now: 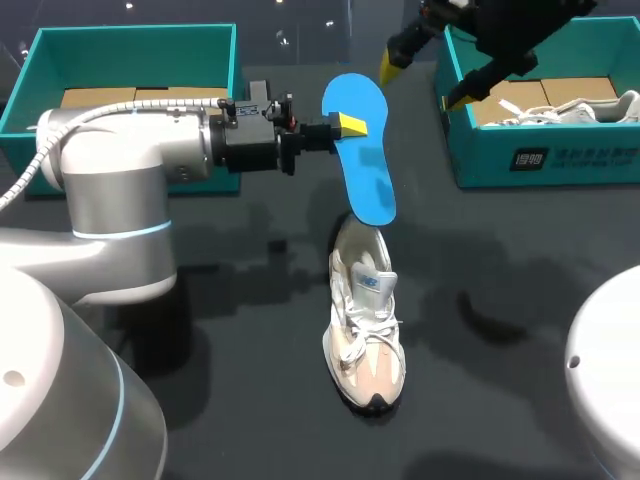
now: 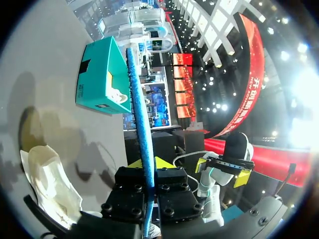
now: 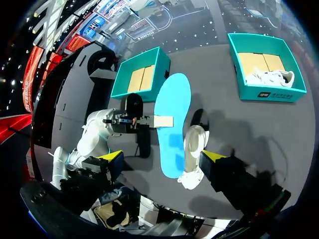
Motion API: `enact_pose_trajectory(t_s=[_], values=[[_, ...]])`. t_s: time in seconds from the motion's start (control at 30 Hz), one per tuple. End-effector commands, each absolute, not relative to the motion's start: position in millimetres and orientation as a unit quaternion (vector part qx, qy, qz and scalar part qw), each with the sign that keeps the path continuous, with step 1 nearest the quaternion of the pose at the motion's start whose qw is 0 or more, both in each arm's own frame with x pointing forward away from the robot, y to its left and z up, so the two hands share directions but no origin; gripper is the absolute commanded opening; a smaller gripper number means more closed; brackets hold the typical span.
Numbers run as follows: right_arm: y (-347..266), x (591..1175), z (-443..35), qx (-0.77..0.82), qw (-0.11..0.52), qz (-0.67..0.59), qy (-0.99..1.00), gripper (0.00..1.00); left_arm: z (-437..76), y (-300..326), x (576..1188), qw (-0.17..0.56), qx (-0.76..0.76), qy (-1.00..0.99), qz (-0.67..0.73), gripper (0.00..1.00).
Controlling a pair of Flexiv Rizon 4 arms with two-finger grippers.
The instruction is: Take the shoe out of the shoebox, open the shoe tongue, remove and reinsert the insole, then place the shoe into the shoebox
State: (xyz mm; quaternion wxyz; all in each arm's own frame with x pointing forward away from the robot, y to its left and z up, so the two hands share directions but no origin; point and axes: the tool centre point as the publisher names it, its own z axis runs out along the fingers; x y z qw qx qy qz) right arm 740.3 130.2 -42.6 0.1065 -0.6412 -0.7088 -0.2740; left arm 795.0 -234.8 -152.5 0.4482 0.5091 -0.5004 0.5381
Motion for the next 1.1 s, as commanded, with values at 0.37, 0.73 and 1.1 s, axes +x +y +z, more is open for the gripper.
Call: enact_pose_trajectory(t_s=[0.37, 0.73, 1.1], values=[[174, 722, -44, -0.684, -0.110, -0.080, -0.716, 1.00, -153, -236, 795, 0.448, 0.510, -0.500, 0.538, 0.00], [186, 715, -47, -0.690, -0.114, -0.068, -0.712, 1.00, -153, -236, 795, 0.448, 0.510, -0.500, 0.538, 0.00], [195, 714, -46, -0.693, -0.115, -0.069, -0.709, 1.00, -153, -236, 795, 0.448, 0.510, -0.500, 0.538, 0.00]])
